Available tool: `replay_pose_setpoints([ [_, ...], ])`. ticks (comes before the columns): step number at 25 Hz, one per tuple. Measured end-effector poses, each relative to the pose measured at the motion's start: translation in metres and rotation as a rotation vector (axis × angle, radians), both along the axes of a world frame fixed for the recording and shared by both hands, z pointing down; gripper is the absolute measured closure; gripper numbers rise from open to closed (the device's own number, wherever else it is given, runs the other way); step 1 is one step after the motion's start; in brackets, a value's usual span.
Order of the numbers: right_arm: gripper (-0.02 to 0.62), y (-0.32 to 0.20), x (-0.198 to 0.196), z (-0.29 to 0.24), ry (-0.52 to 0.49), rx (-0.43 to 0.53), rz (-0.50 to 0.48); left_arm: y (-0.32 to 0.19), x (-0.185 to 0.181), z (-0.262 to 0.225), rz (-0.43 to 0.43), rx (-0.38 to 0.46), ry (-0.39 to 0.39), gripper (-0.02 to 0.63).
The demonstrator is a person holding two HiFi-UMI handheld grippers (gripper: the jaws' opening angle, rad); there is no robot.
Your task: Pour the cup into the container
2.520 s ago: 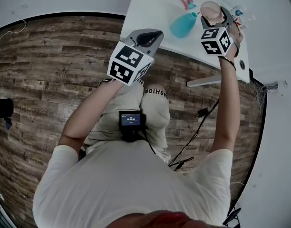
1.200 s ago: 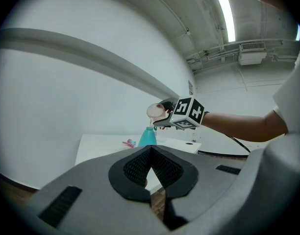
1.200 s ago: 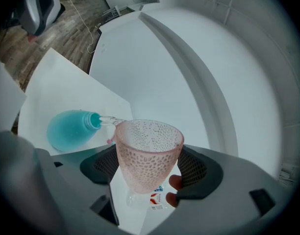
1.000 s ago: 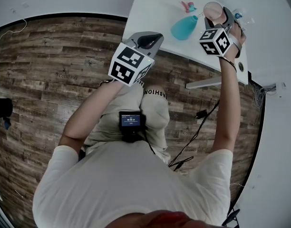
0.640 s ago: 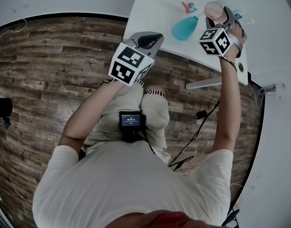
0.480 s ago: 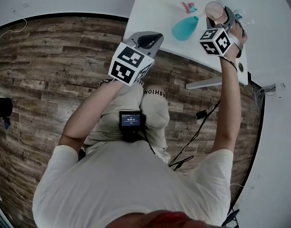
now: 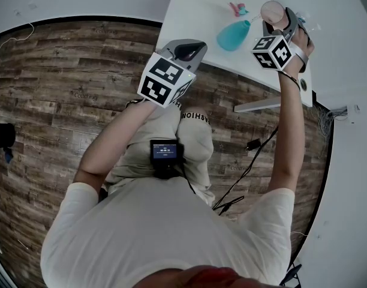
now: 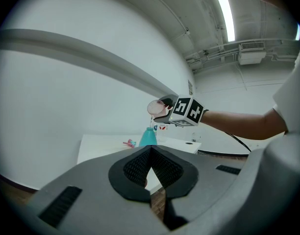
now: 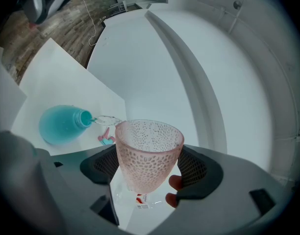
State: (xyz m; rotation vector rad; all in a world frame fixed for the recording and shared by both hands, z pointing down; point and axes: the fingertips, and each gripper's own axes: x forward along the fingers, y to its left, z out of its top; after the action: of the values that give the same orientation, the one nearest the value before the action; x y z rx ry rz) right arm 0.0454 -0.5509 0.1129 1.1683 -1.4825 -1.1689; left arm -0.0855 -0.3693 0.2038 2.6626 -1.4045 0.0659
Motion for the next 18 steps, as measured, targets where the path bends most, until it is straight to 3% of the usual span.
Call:
replay_pose_setpoints([
  [18,0.224,-0.0014,0.0027,-0.0070,0.044,0.054,0.008,0.0024,-0.0029,0.0017,-0.002,-0.005,-0.002,0.595],
])
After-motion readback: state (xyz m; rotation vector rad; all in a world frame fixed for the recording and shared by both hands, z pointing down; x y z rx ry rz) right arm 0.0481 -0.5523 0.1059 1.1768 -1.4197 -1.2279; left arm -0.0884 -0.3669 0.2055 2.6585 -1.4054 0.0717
